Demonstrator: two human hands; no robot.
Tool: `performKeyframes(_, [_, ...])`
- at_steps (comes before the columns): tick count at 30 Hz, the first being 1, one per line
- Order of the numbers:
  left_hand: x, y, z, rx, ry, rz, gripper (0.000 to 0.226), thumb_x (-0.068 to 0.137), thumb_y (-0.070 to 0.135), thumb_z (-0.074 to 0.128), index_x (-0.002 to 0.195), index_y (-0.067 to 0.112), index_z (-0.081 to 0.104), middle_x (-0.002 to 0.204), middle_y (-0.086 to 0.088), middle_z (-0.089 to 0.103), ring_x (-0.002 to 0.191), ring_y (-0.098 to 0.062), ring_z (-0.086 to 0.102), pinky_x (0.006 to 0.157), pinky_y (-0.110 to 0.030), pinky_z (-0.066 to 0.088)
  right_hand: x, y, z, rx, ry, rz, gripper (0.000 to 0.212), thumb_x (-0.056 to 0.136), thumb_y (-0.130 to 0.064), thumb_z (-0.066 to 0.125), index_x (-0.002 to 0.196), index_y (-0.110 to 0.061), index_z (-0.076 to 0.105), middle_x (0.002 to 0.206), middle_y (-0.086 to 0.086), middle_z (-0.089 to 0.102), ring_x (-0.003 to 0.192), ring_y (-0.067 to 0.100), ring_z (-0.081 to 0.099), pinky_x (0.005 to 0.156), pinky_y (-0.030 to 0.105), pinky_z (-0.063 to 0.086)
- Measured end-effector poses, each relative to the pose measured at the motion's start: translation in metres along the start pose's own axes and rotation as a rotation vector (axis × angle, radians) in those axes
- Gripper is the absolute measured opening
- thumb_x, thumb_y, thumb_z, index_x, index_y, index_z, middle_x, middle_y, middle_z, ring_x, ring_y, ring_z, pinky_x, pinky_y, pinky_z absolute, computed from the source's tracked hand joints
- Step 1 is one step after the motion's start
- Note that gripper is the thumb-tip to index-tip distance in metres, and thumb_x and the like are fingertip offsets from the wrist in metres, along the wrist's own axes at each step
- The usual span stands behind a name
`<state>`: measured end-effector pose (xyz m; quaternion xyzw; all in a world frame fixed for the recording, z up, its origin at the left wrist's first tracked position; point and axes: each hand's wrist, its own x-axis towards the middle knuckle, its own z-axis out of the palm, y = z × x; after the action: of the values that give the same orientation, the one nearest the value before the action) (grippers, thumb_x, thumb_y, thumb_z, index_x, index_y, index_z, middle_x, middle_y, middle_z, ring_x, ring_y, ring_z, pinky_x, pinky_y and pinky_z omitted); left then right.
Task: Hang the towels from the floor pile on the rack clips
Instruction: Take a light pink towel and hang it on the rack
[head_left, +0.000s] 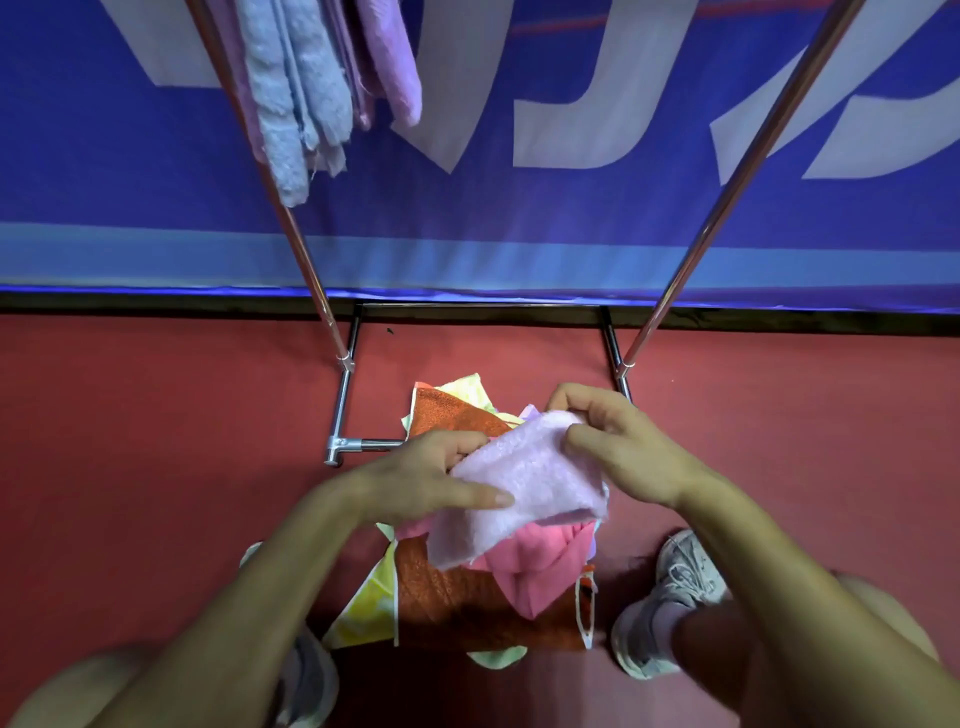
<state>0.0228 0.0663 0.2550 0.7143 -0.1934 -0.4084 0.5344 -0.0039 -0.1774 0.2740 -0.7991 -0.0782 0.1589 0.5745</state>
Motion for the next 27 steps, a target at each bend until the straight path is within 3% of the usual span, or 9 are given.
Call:
performKeyframes(2, [-0.004,0.007,-0.003,-0.09,0.056,0.063,0.009,0.091,0.008,0.071,0.098,0.008,0.065,0.087,0.007,0.068,0.084,-0.006,0.063,0.074,-0.02,0.048,-0.003,0.0,-0.008,-0.006,0.015,0.011,0.014,0.076,-0.009,0.05,0.081,-0.02,0.055,0.071,0.001,0.049,0.066,0.014,0.042,0.06,0.03,0.034])
performKeyframes(4, [-0.009,0.012,0.0,-0.099,0.163,0.133,0.014,0.092,0.002,0.068,0.095,0.016,0.068,0.086,0.01,0.069,0.083,-0.005,0.062,0.074,-0.019,0.048,-0.006,-0.004,-0.009,-0.022,0.014,0.012,0.019,0.075,-0.011,0.052,0.091,-0.018,0.057,0.077,0.001,0.052,0.069,0.015,0.044,0.063,0.032,0.035])
performKeyframes(8, [-0.017,0.03,0.009,-0.048,0.315,0.229,0.012,0.088,0.02,0.069,0.1,0.016,0.069,0.092,-0.007,0.071,0.086,-0.017,0.061,0.078,-0.041,0.048,-0.011,-0.022,0.002,-0.151,-0.012,-0.022,0.02,0.084,-0.03,0.059,0.103,-0.025,0.061,0.097,0.006,0.067,0.086,0.022,0.06,0.082,0.046,0.05])
performKeyframes(11, [-0.025,0.046,0.005,0.01,0.401,0.267,0.026,0.085,0.034,0.068,0.107,0.021,0.064,0.087,-0.02,0.068,0.077,-0.019,0.057,0.071,-0.048,0.048,-0.011,-0.043,0.005,-0.15,0.036,-0.059,0.011,0.092,-0.029,0.06,0.092,-0.02,0.065,0.084,-0.003,0.067,0.079,0.007,0.057,0.079,0.043,0.052])
performKeyframes(15, [-0.043,0.062,-0.002,0.203,0.5,0.266,0.021,0.086,0.042,0.06,0.105,0.033,0.056,0.065,0.004,0.055,0.063,-0.01,0.046,0.063,-0.039,0.041,-0.012,-0.077,-0.001,-0.114,0.133,-0.164,0.014,0.096,-0.024,0.058,0.09,-0.012,0.063,0.082,-0.008,0.065,0.078,0.005,0.056,0.075,0.035,0.051])
performKeyframes(17, [-0.052,0.071,-0.003,0.24,0.506,0.272,0.016,0.09,0.035,0.057,0.106,0.034,0.057,0.073,0.012,0.06,0.068,-0.009,0.051,0.069,-0.039,0.045,-0.012,-0.092,-0.003,-0.139,0.144,-0.205,0.012,0.1,-0.016,0.058,0.09,-0.013,0.062,0.083,-0.01,0.064,0.079,0.003,0.056,0.075,0.027,0.05])
performKeyframes(20, [-0.063,0.094,-0.006,0.24,0.532,0.285,0.017,0.091,0.029,0.058,0.108,0.031,0.062,0.095,0.009,0.07,0.089,-0.017,0.065,0.087,-0.047,0.051,-0.012,-0.115,-0.007,-0.144,0.147,-0.25,0.009,0.101,-0.01,0.057,0.095,-0.015,0.061,0.087,-0.009,0.065,0.082,0.002,0.057,0.077,0.023,0.05])
performKeyframes(24, [-0.074,0.131,-0.013,0.186,0.651,0.37,0.014,0.091,0.022,0.059,0.102,0.027,0.066,0.096,0.006,0.072,0.091,-0.017,0.067,0.087,-0.046,0.052,-0.016,-0.15,-0.019,-0.046,0.114,-0.27,0.018,0.102,-0.018,0.058,0.117,-0.026,0.057,0.089,0.001,0.066,0.081,0.01,0.06,0.08,0.031,0.052])
performKeyframes(27, [-0.082,0.165,-0.022,0.118,0.73,0.423,0.014,0.089,0.021,0.061,0.099,0.028,0.068,0.096,0.0,0.073,0.091,-0.017,0.067,0.087,-0.046,0.053,-0.014,-0.183,-0.03,-0.01,0.066,-0.29,0.023,0.101,-0.031,0.057,0.124,-0.028,0.053,0.088,0.025,0.057,0.076,0.022,0.052,0.073,0.041,0.045])
